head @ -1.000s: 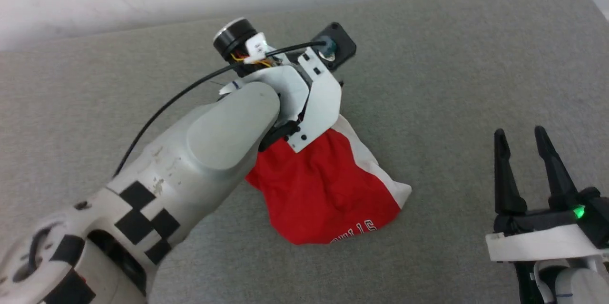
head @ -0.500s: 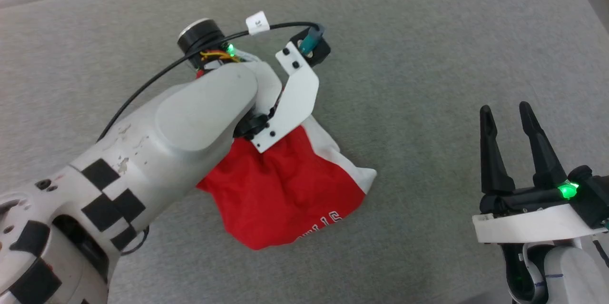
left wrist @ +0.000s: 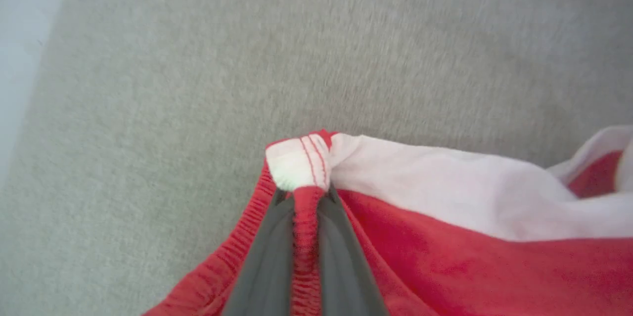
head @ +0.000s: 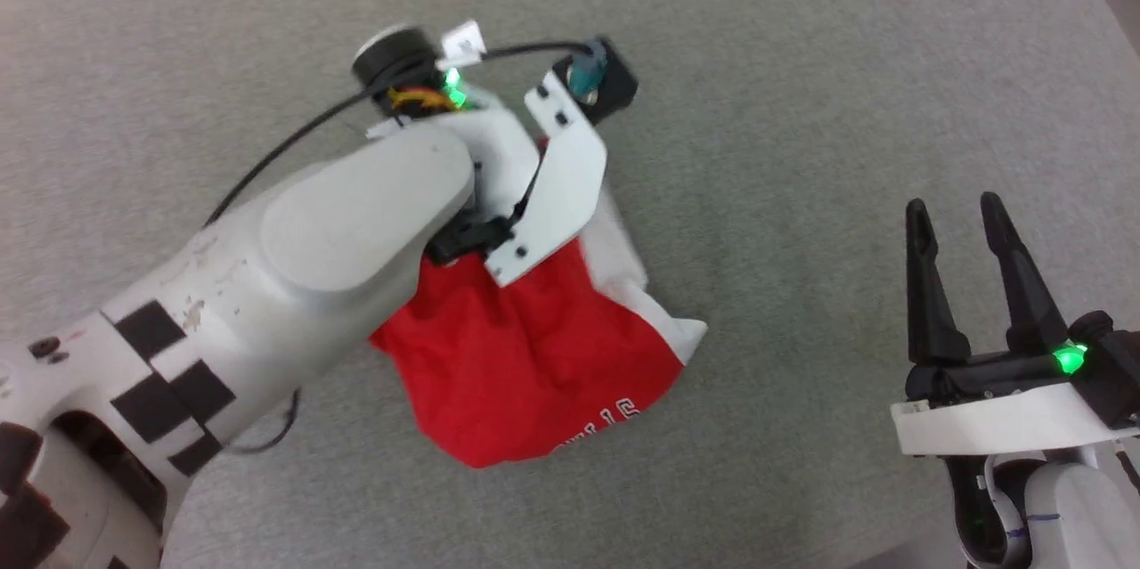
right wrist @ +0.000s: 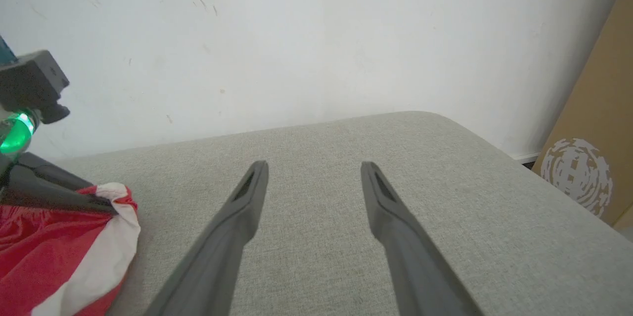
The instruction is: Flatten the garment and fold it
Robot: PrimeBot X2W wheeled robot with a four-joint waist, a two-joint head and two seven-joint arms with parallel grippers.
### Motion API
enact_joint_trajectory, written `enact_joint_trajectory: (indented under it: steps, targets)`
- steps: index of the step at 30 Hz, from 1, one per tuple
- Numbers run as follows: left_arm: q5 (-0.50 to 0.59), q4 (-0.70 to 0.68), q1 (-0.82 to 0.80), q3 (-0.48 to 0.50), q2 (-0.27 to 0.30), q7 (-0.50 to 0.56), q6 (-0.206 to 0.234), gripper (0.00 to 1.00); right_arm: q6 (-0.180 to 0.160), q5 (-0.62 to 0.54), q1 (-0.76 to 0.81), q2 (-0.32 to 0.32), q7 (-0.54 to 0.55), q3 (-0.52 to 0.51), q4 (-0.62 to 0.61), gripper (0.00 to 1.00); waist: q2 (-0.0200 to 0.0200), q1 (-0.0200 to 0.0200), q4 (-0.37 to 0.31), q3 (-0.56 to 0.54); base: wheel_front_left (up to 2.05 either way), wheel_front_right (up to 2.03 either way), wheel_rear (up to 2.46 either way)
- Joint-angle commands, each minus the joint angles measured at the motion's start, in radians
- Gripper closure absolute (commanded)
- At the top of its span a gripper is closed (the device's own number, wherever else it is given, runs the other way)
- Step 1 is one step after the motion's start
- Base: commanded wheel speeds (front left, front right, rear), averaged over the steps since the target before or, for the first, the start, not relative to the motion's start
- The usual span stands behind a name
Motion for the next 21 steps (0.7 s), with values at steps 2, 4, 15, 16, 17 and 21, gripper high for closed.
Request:
enact_joint_trajectory:
  steps: [2, 4, 15, 16, 17, 21]
  targets:
    - [-0.013, -0.007, -0.046, 0.001, 0.006, -0.129, -0.001, 1.0, -0.001, -0.015, 0.012, 0.002, -0.005, -0.016, -0.002, 0.0, 0.0, -0.0001, 0.087, -0.084, 0.0, 0.0, 0.0]
    - [0.0, -0.014, -0.055, 0.0, 0.021, -0.23, -0.001, 1.0, -0.001, -0.027, 0.028, 0.002, -0.005, -0.03, -0.005, 0.0, 0.0, -0.0001, 0.123, -0.115, 0.0, 0.0, 0.0]
    - [-0.135, -0.061, 0.258, 0.121, 0.22, -0.606, 0.135, 1.0, -0.001, -0.061, 0.118, 0.002, -0.005, -0.053, -0.008, 0.0, 0.0, -0.0001, 0.297, -0.236, 0.0, 0.0, 0.0]
    - [-0.149, -0.069, 0.303, 0.124, 0.241, -0.62, 0.155, 1.0, -0.001, -0.063, 0.125, 0.002, -0.005, -0.056, -0.007, 0.0, 0.0, -0.0001, 0.311, -0.243, 0.0, 0.0, 0.0]
    - [-0.169, -0.074, 0.351, 0.129, 0.257, -0.635, 0.173, 1.0, -0.001, -0.065, 0.132, 0.002, -0.005, -0.058, -0.007, 0.0, 0.0, -0.0001, 0.325, -0.25, 0.0, 0.0, 0.0]
    - [-0.238, -0.059, 0.525, 0.133, 0.307, -0.677, 0.235, 1.0, -0.001, -0.077, 0.143, 0.002, -0.005, -0.055, -0.002, 0.0, 0.0, -0.0001, 0.356, -0.268, 0.0, 0.0, 0.0]
